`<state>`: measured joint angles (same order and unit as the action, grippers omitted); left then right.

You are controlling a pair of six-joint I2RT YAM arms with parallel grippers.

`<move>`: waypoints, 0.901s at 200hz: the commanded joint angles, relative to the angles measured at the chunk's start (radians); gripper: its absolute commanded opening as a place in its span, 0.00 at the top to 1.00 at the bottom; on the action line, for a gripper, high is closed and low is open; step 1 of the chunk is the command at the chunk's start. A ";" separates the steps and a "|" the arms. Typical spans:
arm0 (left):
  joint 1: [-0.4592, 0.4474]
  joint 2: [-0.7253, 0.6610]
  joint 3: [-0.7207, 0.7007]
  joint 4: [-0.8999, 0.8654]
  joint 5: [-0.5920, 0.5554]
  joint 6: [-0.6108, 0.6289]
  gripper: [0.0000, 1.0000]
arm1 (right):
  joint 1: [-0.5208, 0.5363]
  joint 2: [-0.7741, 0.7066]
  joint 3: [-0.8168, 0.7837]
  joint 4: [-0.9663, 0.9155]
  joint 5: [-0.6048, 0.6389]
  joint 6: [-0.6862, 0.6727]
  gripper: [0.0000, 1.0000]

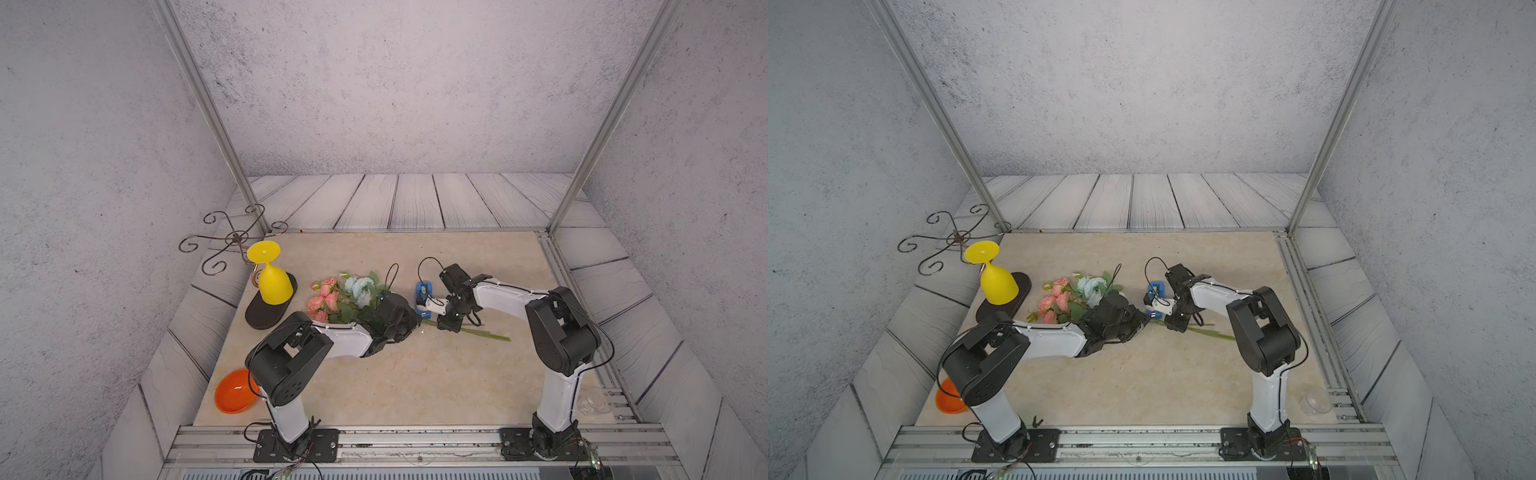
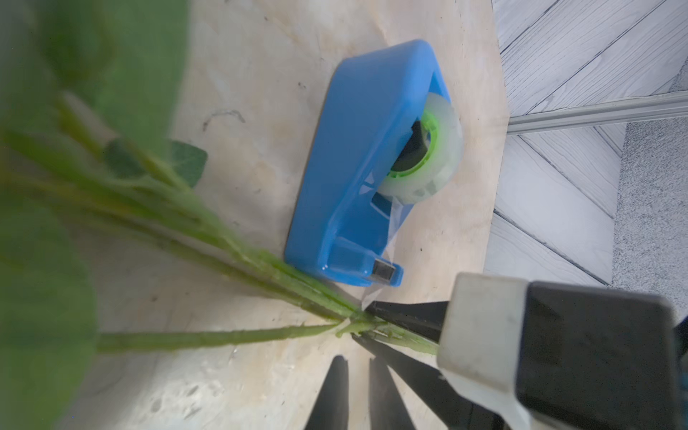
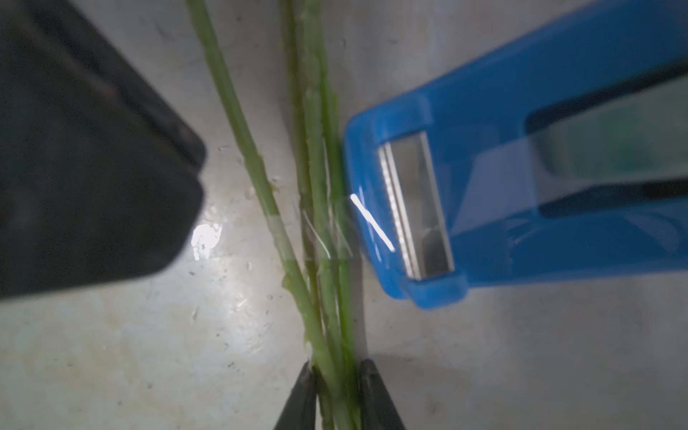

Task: Wrap bouquets with tape
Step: Gather the flowers at the center of the board, then stick the tape to the bouquet.

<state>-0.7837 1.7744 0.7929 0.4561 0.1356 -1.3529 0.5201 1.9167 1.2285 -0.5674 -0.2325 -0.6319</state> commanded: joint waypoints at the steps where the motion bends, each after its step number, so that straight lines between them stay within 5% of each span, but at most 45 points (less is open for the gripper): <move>1: -0.003 0.044 0.009 0.044 0.005 -0.017 0.84 | -0.004 0.070 -0.011 -0.058 0.011 0.006 0.78; 42: -0.005 0.020 0.065 -0.029 -0.001 0.067 0.85 | -0.002 0.079 0.000 -0.067 0.015 0.007 0.80; 180: -0.017 0.117 0.042 -0.025 0.013 0.063 0.91 | -0.002 0.088 -0.004 -0.078 0.021 0.021 0.85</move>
<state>-0.7902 1.8835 0.8440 0.4660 0.1673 -1.3125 0.5194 1.9373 1.2591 -0.5964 -0.2325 -0.6292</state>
